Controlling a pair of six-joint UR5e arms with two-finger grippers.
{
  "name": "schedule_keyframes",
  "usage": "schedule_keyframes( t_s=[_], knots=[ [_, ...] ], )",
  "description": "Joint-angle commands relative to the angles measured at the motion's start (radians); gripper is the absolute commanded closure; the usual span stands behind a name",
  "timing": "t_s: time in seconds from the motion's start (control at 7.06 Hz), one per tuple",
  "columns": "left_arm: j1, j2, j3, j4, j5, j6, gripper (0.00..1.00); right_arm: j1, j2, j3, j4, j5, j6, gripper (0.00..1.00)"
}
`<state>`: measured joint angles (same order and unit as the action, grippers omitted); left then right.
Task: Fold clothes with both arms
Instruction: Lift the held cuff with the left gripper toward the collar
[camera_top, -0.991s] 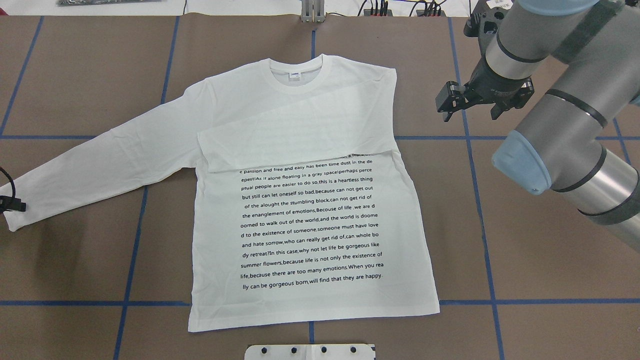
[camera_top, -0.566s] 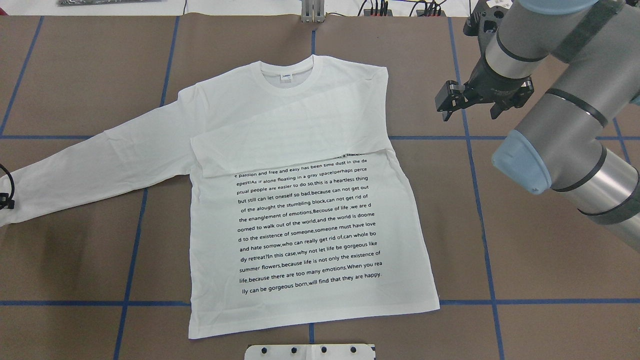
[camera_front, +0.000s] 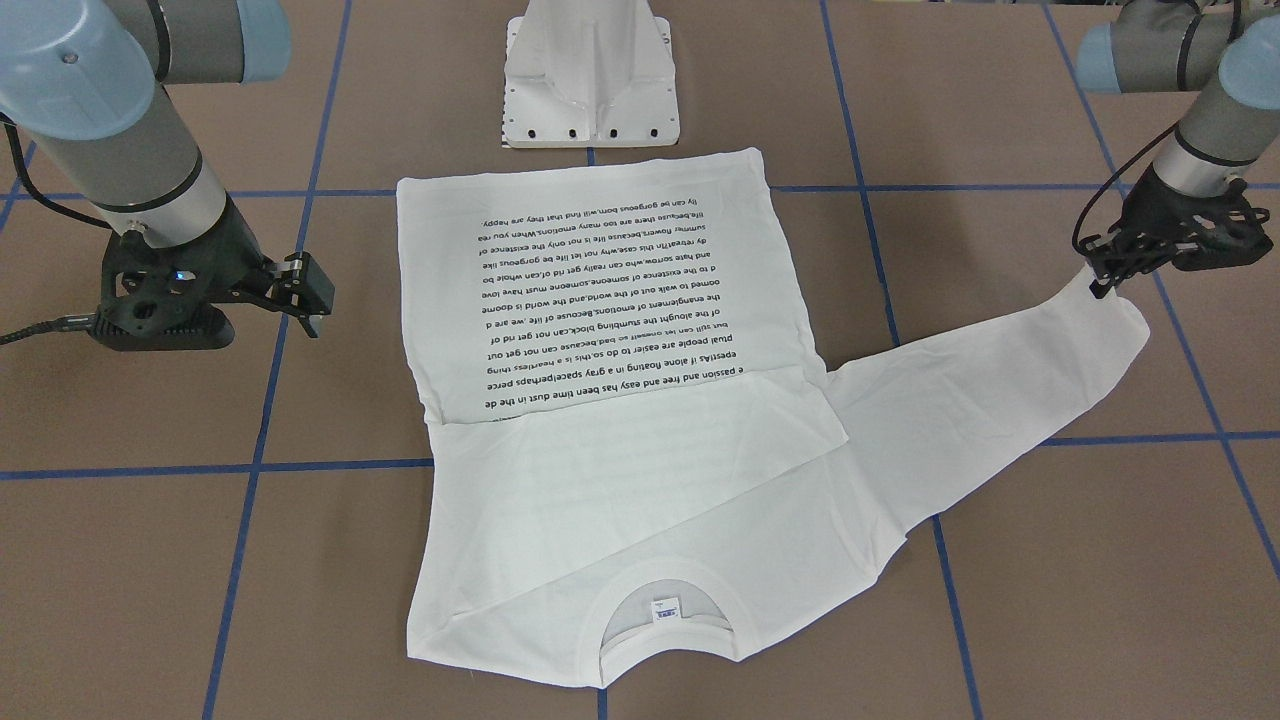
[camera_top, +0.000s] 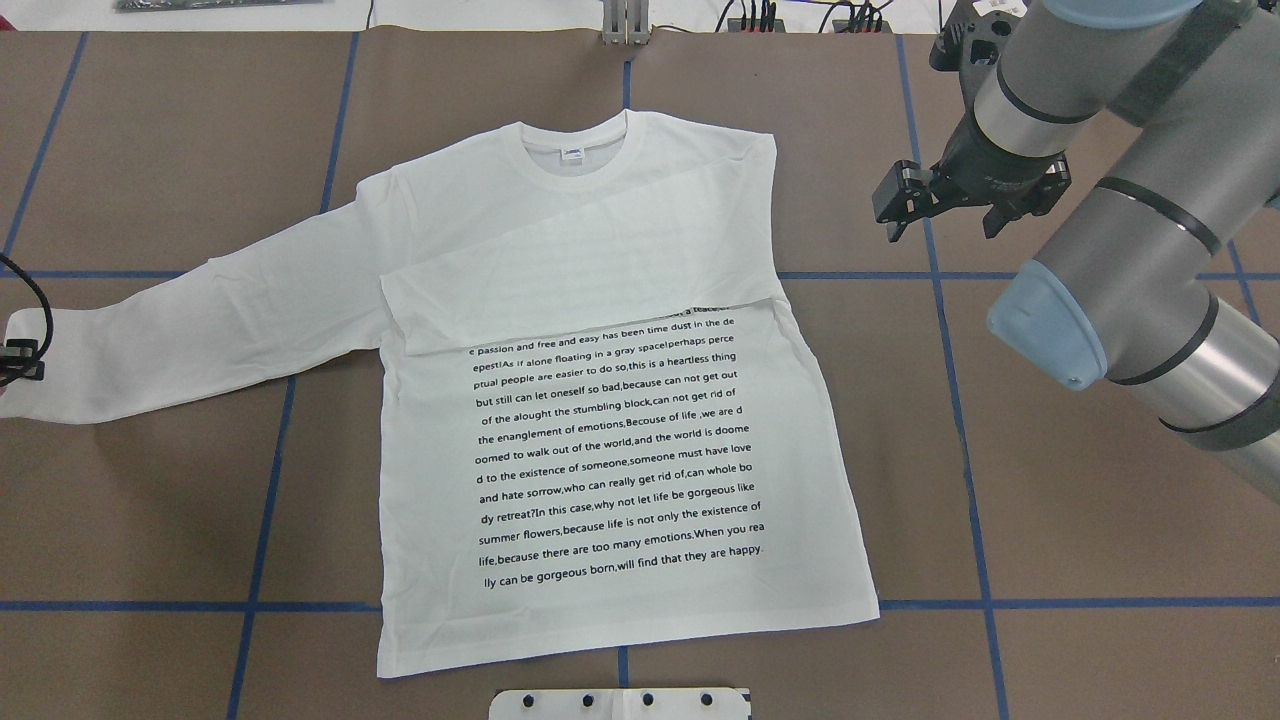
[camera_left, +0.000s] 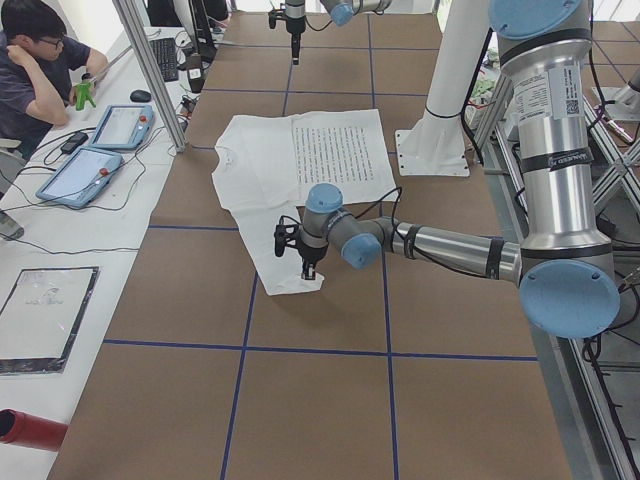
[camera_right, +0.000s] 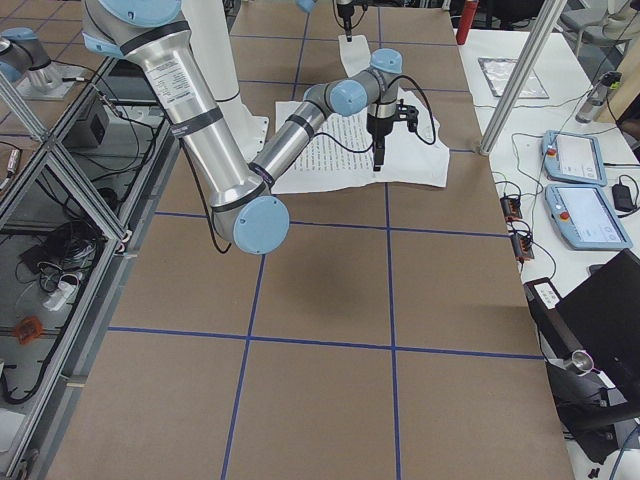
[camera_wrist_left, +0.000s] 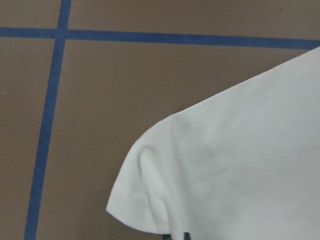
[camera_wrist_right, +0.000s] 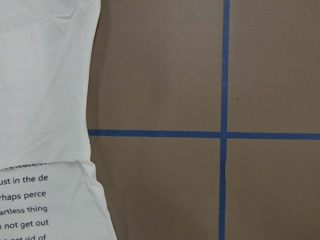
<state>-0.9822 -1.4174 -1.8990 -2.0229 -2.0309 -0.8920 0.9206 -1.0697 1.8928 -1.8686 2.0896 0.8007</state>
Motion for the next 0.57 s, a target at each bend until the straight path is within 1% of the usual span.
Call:
schedule_keyframes(
  t_s=[0.0, 0.14, 0.28, 0.42],
  knots=[
    [-0.001, -0.258, -0.072, 0.309, -0.005, -0.002, 1.0, 0.001, -0.086, 0.047, 0.008, 0.003, -0.005, 0.0],
    [-0.001, -0.449, -0.062, 0.501, -0.005, -0.005, 1.0, 0.001, -0.104, 0.07, 0.008, 0.003, -0.005, 0.0],
    [0.0, -0.613, -0.034, 0.647, -0.009, -0.007, 1.0, 0.004, -0.128, 0.08, 0.008, 0.004, -0.008, 0.0],
    [0.002, -0.706, -0.003, 0.679, -0.017, -0.062, 1.0, 0.004, -0.162, 0.092, 0.009, 0.0, -0.018, 0.0]
  ],
)
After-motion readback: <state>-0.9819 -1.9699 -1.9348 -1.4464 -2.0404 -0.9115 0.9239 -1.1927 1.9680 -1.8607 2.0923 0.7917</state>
